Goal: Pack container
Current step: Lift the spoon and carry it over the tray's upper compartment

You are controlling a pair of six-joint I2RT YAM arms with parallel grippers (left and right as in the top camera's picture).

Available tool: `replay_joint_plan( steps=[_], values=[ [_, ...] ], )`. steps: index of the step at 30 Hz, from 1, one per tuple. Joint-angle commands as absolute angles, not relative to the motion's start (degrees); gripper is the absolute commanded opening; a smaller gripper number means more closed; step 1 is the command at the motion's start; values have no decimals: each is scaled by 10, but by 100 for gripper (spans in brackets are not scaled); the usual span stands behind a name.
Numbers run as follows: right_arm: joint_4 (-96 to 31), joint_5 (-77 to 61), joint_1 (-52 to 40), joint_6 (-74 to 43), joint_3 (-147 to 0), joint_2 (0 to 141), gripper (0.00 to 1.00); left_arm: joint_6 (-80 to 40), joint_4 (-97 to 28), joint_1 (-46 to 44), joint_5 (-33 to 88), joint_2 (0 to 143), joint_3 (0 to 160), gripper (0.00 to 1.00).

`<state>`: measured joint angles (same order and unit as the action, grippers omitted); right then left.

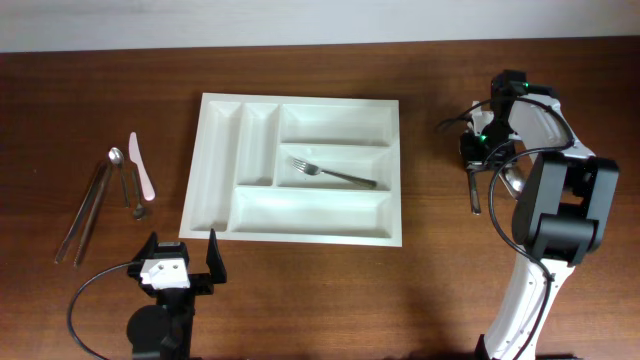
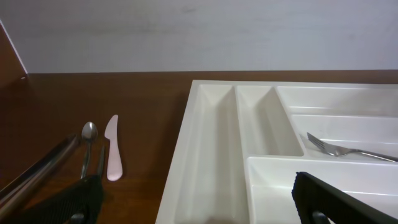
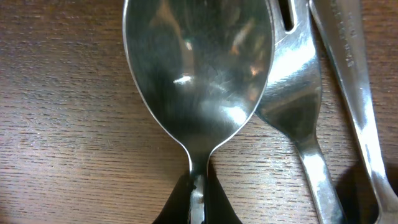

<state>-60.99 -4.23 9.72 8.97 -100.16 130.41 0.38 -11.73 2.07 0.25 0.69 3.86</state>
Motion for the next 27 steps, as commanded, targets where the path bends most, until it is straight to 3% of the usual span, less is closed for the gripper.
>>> replay_joint_plan(
  steps=[1,8,20,27],
  values=[
    [-604,-61,93,85,-977,1329,4,9,-116,24,7,3,35,99],
    [-625,-86,93,83,-1017,1328,4,9,-116,24,7,3,35,99],
    [-708,-89,68,89,-1215,1327,4,9,-116,24,7,3,35,99],
    [-730,-128,15,185,-1324,1327,4,9,-116,24,7,3,35,99]
  ],
)
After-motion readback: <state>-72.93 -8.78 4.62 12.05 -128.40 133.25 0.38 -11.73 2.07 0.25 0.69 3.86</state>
